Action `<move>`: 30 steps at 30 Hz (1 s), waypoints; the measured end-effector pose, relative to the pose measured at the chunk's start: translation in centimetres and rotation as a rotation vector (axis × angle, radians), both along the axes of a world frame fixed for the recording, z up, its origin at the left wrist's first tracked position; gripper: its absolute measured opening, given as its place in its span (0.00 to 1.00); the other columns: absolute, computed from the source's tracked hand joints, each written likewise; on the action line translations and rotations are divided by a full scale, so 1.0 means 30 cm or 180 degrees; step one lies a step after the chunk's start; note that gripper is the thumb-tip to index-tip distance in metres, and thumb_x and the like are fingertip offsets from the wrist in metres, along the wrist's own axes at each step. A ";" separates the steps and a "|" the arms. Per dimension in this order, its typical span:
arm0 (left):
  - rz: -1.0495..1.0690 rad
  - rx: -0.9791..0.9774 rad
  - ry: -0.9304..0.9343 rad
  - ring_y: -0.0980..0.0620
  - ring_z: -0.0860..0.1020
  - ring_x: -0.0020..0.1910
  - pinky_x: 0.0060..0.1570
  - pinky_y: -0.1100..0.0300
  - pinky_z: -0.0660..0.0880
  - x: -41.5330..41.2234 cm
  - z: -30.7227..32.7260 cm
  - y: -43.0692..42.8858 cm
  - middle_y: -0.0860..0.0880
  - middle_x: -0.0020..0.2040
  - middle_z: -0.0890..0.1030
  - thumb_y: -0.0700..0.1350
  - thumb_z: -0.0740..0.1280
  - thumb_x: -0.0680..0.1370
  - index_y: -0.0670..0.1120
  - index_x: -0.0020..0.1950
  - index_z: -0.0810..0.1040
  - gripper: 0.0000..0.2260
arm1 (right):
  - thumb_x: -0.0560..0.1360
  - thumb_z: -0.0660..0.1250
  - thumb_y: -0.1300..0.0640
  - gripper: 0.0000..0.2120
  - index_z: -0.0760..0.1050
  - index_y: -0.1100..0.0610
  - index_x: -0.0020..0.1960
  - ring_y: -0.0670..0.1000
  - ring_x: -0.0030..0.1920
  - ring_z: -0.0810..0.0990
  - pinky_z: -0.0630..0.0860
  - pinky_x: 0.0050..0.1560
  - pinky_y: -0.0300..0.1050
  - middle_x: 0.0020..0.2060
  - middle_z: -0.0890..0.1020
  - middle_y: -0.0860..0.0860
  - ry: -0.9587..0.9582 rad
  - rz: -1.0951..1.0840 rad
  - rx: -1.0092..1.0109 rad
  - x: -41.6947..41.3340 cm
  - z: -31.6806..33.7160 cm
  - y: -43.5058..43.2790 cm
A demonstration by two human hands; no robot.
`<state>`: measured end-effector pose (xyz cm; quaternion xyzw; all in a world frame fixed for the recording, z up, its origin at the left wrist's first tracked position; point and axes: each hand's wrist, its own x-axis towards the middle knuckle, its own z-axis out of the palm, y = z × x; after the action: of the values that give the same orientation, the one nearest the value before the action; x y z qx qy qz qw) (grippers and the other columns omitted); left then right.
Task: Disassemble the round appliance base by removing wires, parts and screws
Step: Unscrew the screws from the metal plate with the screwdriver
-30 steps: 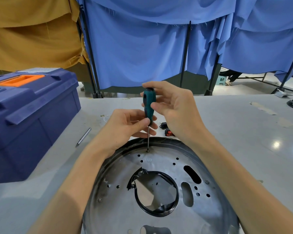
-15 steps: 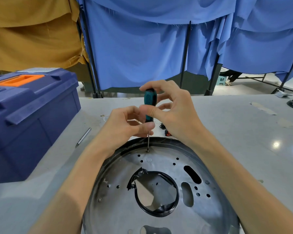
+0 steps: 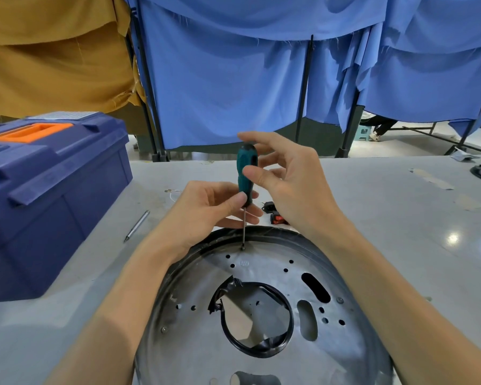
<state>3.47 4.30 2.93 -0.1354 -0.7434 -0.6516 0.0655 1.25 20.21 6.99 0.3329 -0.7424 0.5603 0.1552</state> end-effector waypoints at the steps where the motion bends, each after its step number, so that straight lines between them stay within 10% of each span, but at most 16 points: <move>1: 0.0056 0.0060 0.0002 0.44 0.85 0.44 0.46 0.55 0.82 -0.001 0.000 0.000 0.42 0.42 0.86 0.45 0.69 0.73 0.42 0.51 0.81 0.10 | 0.75 0.67 0.68 0.19 0.77 0.52 0.62 0.44 0.47 0.79 0.78 0.47 0.36 0.48 0.81 0.47 -0.0049 0.0050 -0.0028 0.000 0.002 0.000; 7: 0.0184 0.0022 0.0038 0.43 0.85 0.41 0.42 0.54 0.82 -0.007 0.001 -0.004 0.47 0.38 0.85 0.46 0.75 0.66 0.40 0.53 0.79 0.19 | 0.71 0.74 0.57 0.15 0.77 0.49 0.56 0.44 0.47 0.78 0.77 0.43 0.37 0.48 0.80 0.46 0.0072 0.0072 0.0036 0.011 -0.003 -0.006; 13: -0.0052 -0.0080 0.0019 0.44 0.85 0.46 0.48 0.55 0.82 -0.001 0.001 -0.005 0.43 0.46 0.86 0.40 0.62 0.81 0.42 0.56 0.80 0.08 | 0.74 0.66 0.71 0.20 0.76 0.53 0.60 0.46 0.47 0.80 0.80 0.46 0.40 0.49 0.81 0.49 -0.0094 0.0136 -0.0042 0.001 -0.003 -0.002; 19: 0.0098 -0.0029 0.0072 0.43 0.85 0.43 0.45 0.54 0.82 -0.008 -0.001 -0.003 0.43 0.41 0.85 0.45 0.71 0.70 0.40 0.52 0.80 0.13 | 0.71 0.75 0.57 0.15 0.76 0.49 0.55 0.43 0.46 0.77 0.75 0.42 0.33 0.51 0.79 0.50 0.0059 -0.0038 0.0059 0.007 -0.006 -0.009; 24: -0.0102 -0.0158 -0.0015 0.46 0.85 0.47 0.50 0.56 0.81 -0.006 -0.006 -0.002 0.45 0.46 0.86 0.41 0.62 0.81 0.43 0.55 0.80 0.09 | 0.72 0.71 0.66 0.19 0.74 0.53 0.60 0.48 0.49 0.79 0.79 0.46 0.40 0.49 0.80 0.50 -0.0090 -0.0018 -0.0024 -0.001 0.000 -0.002; 30: 0.0125 0.0018 0.0038 0.43 0.85 0.42 0.43 0.54 0.82 -0.008 -0.006 -0.001 0.43 0.38 0.85 0.45 0.73 0.68 0.40 0.47 0.78 0.12 | 0.74 0.67 0.70 0.16 0.77 0.54 0.57 0.48 0.49 0.82 0.80 0.53 0.47 0.50 0.82 0.51 -0.0059 0.0227 0.0042 0.004 0.001 -0.002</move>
<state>3.24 4.25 2.76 -0.1246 -0.7437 -0.6515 0.0832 1.38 20.16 7.00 0.3550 -0.7352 0.5636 0.1259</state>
